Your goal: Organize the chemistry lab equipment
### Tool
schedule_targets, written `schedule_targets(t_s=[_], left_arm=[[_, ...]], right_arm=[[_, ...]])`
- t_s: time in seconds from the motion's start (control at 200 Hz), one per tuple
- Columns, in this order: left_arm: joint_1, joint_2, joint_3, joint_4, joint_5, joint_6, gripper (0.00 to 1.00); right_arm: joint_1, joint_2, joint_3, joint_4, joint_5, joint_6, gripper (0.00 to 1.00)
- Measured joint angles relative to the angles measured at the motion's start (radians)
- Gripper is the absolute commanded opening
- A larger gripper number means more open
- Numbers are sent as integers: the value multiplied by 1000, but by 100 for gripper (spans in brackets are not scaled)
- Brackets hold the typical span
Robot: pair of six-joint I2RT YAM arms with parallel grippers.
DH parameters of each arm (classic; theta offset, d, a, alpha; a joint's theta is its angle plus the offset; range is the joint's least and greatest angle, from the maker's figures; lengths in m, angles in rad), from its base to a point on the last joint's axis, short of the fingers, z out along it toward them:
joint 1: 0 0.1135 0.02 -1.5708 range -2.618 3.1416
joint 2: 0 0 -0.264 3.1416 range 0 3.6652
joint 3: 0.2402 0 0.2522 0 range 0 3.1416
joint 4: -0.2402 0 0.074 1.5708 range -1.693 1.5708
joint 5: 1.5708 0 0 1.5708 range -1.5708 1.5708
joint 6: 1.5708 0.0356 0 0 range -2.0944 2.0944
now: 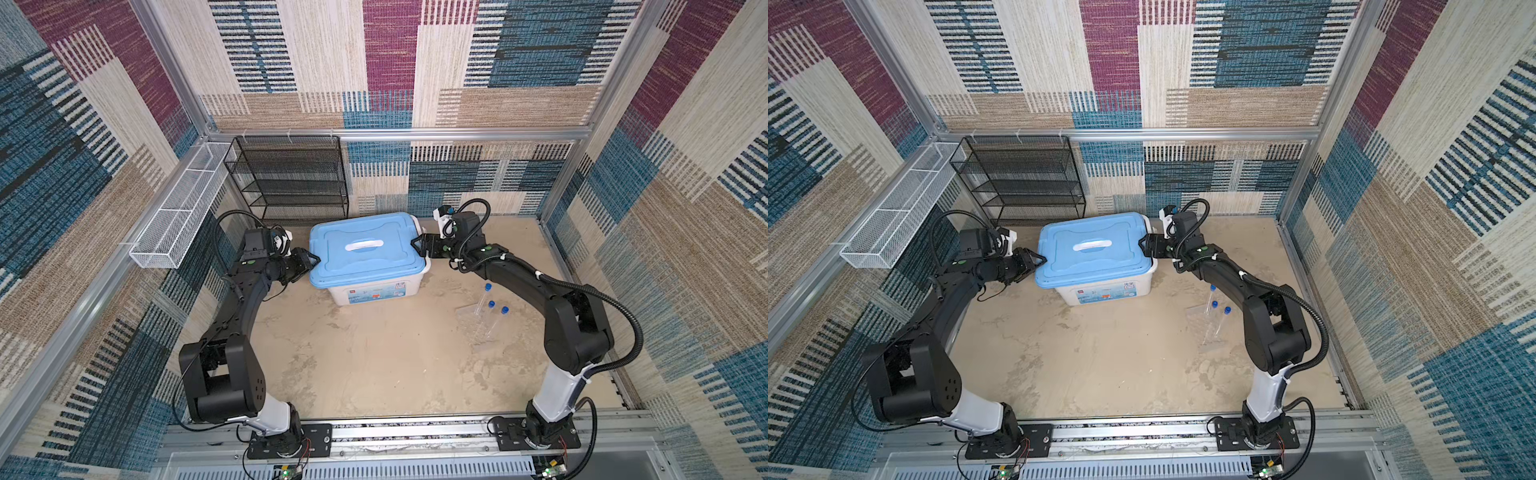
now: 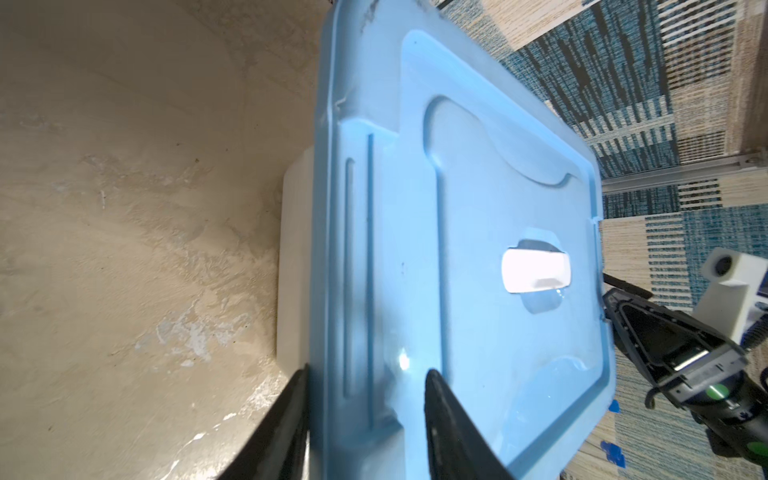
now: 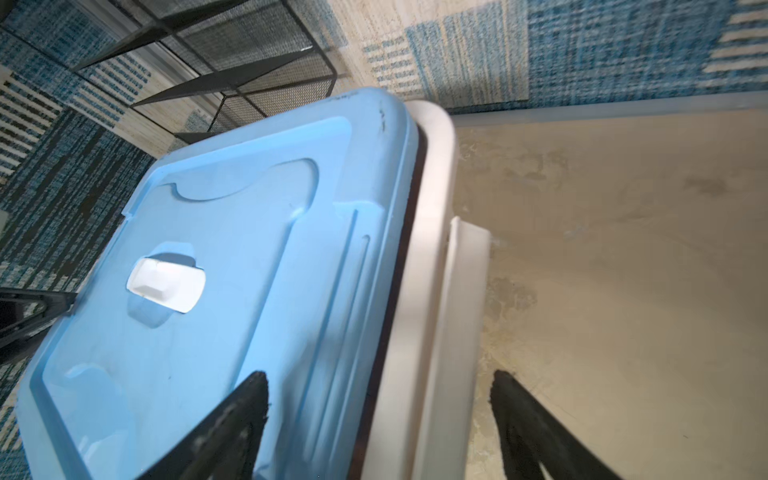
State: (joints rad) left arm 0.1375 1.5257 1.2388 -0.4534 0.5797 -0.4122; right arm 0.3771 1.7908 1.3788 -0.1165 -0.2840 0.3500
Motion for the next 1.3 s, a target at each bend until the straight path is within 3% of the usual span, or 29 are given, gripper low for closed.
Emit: schedule_targets(t_s=[0.21,0.711,1.302], left_arm=[[-8,9,28,0,2,0,47],[-64,5,18,-9,-19,0,47],[-109,-50,-71,-6,-54,-15,47]], right_arm=[[-58,-36,-51,40,8,30,83],[-82,-6,-94,69,5,45,79],[-61,-71,-101,68,-58,45,82]])
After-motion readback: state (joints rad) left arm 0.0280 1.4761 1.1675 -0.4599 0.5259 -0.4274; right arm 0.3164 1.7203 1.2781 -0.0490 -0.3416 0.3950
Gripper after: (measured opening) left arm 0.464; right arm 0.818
